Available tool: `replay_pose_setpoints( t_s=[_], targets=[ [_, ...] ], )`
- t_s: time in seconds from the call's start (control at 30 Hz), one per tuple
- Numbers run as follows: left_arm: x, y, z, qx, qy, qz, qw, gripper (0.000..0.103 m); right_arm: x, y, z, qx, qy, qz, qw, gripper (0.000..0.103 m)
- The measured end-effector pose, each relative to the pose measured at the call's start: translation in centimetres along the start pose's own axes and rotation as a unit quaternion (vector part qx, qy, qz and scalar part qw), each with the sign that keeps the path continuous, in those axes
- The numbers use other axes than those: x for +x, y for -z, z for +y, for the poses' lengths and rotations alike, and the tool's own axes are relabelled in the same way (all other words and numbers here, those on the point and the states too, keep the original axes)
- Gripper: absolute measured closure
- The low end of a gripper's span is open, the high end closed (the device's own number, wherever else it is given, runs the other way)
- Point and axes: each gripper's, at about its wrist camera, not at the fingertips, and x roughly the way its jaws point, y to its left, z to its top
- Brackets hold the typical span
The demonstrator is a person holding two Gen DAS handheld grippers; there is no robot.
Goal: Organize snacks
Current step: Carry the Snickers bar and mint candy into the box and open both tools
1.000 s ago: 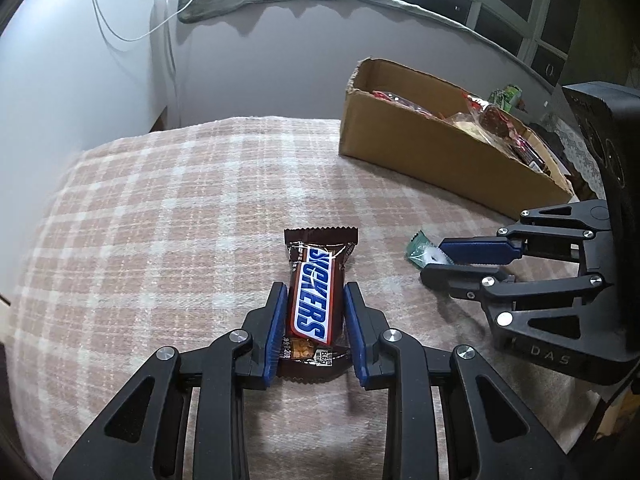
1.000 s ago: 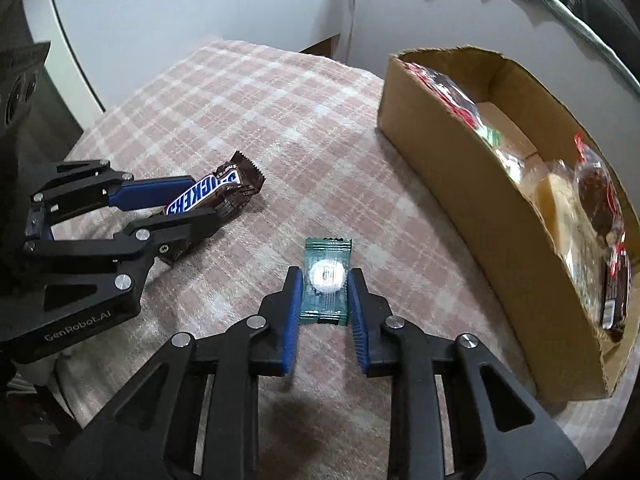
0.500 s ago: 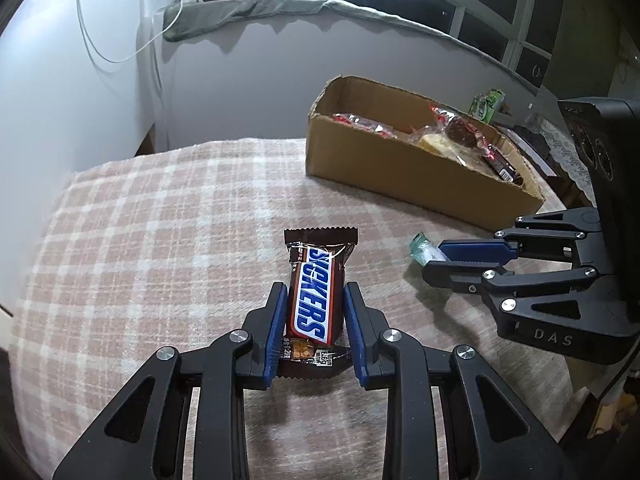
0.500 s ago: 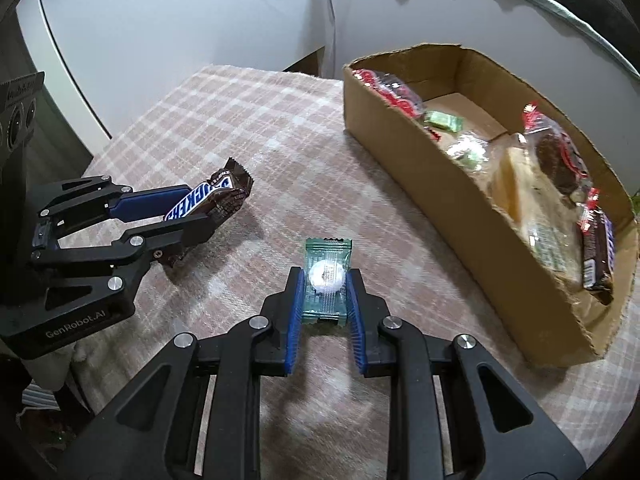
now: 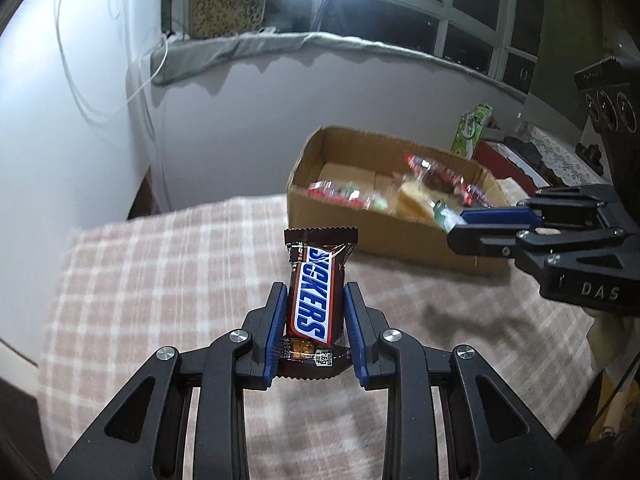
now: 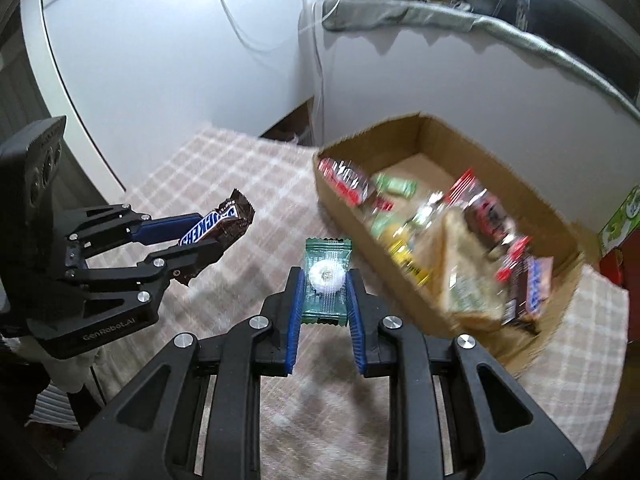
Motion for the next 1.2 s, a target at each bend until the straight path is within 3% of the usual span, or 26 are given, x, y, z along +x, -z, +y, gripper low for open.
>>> replay_pose_setpoints(
  t_s=[0.4, 0.77, 0.97, 1.07, 1.13, 1.2],
  targets=[
    [1.1, -4.5, -2.0, 0.024, 0.014, -0.027, 0.9992, 0.076, -2.5, -3.2, -3.6, 0.008, 0.029, -0.034, 0.999, 0.081],
    [6.0, -8.8, -2.5, 0.011, 0.035, -0.022, 0.9991, 0.076, 0.5, -5.7, -8.5, 0.034, 0.033, -0.022, 0.999, 0.081],
    [8.0, -9.1, -3.0, 0.007, 0.035, -0.011, 0.9993, 0.076, 2.2, -5.6, -10.0, 0.043, 0.039, -0.012, 0.998, 0.080],
    [8.2, -9.1, -2.9, 0.005, 0.030, -0.011, 0.9995, 0.068, 2.4, -5.5, -10.1, 0.043, 0.043, -0.010, 0.998, 0.071],
    [8.0, -9.3, -2.8, 0.001, 0.028, -0.015, 0.9995, 0.066, 2.1, -5.4, -10.1, 0.044, 0.050, -0.016, 0.998, 0.045],
    [7.6, -9.4, -2.9, 0.004, 0.026, -0.018, 0.9995, 0.066, 1.8, -5.3, -10.3, 0.046, 0.051, -0.025, 0.997, 0.044]
  ],
)
